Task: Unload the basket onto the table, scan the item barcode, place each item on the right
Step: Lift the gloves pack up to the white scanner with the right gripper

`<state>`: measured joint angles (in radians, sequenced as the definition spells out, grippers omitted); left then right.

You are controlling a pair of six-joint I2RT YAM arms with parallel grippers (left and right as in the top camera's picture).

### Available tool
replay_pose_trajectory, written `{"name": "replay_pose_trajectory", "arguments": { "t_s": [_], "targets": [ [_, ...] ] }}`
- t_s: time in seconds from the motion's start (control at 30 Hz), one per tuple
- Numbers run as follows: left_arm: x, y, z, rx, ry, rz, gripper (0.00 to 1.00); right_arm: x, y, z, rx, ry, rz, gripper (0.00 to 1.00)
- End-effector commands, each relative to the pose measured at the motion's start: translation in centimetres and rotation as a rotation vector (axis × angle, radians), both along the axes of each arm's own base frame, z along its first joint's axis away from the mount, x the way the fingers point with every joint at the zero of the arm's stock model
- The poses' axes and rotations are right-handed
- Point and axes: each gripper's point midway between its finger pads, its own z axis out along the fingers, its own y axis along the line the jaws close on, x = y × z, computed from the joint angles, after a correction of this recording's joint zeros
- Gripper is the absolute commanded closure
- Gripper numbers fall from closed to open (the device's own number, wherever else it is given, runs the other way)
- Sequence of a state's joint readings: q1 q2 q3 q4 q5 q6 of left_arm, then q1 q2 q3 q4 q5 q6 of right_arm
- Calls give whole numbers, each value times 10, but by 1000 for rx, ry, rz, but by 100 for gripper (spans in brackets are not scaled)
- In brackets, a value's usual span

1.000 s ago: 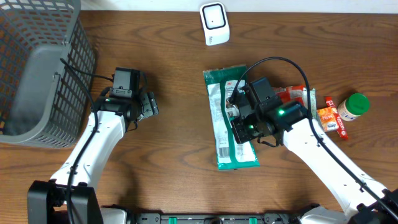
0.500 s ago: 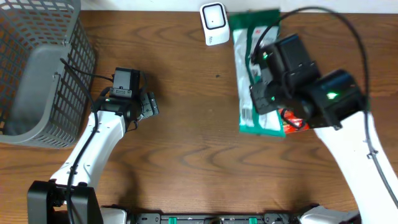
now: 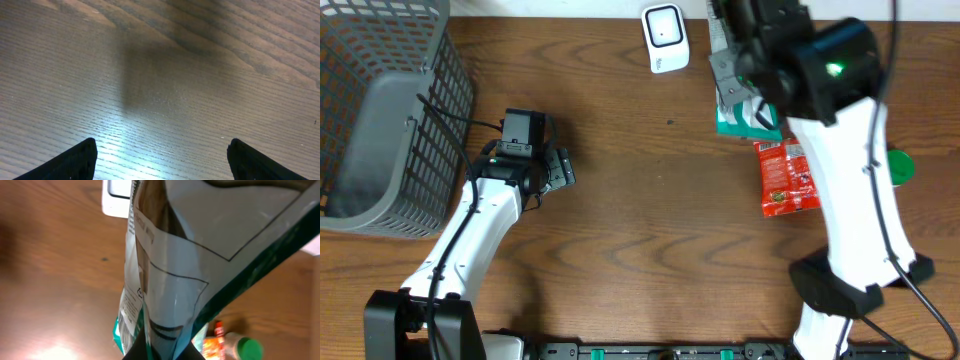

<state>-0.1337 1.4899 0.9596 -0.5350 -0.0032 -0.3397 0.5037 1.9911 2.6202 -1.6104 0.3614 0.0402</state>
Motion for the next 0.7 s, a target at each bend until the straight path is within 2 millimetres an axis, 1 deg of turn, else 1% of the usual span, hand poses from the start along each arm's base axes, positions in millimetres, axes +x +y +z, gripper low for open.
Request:
{"name": "replay_pose_trajectory", "arguments": {
  "t_s": [0.0,0.17,0.37,0.43,0.53,0.67],
  "targets": [
    [0,2,1,10,-1,0,16,31,-2,-11,-178,-50,4,99],
    [0,2,1,10,-1,0,16,78,12,-29,-300,-117,47,99],
    [0,2,1,10,-1,0,16,131,36,-51,-448,-205,125,99],
    [0,2,1,10,-1,0,16,146,45,-57,-486,-236,147,99],
    [0,2,1,10,-1,0,16,169,62,-71,-545,-276,210,99],
    [0,2,1,10,-1,0,16,194,78,-90,-627,-313,284,99]
  ]
}}
